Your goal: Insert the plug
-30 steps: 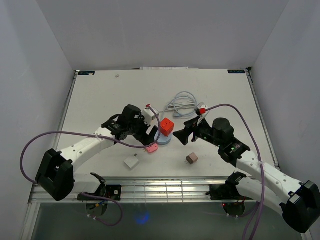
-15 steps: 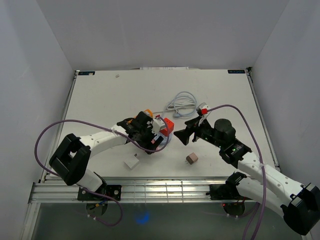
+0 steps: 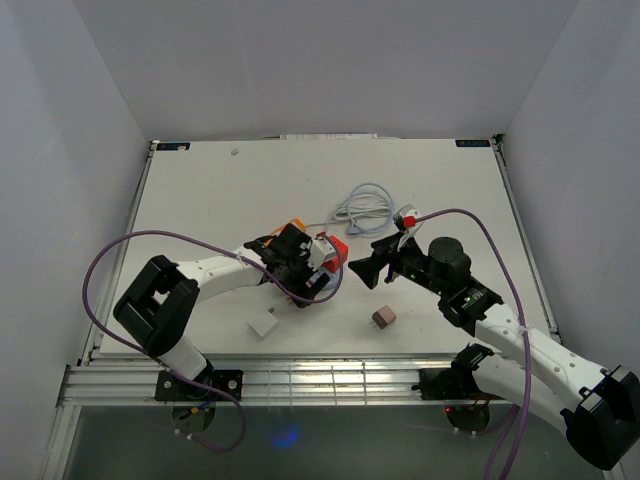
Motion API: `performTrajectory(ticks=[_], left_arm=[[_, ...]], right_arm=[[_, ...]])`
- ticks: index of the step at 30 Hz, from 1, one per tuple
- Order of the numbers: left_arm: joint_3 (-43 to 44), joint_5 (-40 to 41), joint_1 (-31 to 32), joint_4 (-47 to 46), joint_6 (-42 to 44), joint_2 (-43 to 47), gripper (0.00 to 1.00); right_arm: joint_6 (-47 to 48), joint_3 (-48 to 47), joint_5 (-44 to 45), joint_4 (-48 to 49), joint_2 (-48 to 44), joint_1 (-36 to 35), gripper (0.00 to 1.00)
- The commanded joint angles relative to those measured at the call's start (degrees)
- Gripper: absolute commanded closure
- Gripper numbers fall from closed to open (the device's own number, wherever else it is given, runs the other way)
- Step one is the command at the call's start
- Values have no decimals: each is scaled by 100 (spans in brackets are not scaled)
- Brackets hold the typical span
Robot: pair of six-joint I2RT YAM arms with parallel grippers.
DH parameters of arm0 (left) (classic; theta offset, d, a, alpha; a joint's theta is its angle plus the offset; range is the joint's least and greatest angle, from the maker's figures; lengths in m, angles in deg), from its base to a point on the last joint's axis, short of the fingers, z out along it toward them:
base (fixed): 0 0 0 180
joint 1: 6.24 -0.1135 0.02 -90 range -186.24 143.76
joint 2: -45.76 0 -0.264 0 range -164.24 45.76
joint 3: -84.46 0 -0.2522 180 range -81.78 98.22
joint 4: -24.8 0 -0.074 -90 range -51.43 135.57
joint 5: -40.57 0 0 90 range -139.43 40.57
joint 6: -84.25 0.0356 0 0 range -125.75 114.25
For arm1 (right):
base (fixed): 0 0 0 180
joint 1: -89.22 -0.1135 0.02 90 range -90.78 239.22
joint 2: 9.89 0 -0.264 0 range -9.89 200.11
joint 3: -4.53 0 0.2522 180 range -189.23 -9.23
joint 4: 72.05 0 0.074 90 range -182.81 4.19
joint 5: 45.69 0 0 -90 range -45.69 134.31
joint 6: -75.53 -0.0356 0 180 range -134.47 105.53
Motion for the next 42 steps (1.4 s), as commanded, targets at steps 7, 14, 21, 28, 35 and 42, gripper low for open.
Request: performTrajectory(ticks=[7,14,21,28,35,42], left_arm=[[145,243,243,-370,120,-93,2],[171,138,357,-468,199,-242,13],[74,-47,366,-494,235,-15,32],[-128,-73,366,-608,191,520,43],[-663,-20,366,-1247,112,1679,43],[-1516,-126,366,-2804,-11,2858,44]], right_arm=[[-71,10,123,217,42,38,11],[-71,10,236,173,-37,47,11],[-80,45,421,129,-195,64,11],[-97,36,492,103,-186,73,11],[-167,-262,212,-81,173,126,7],[-808,-1061,-851,-459,859,143,5]])
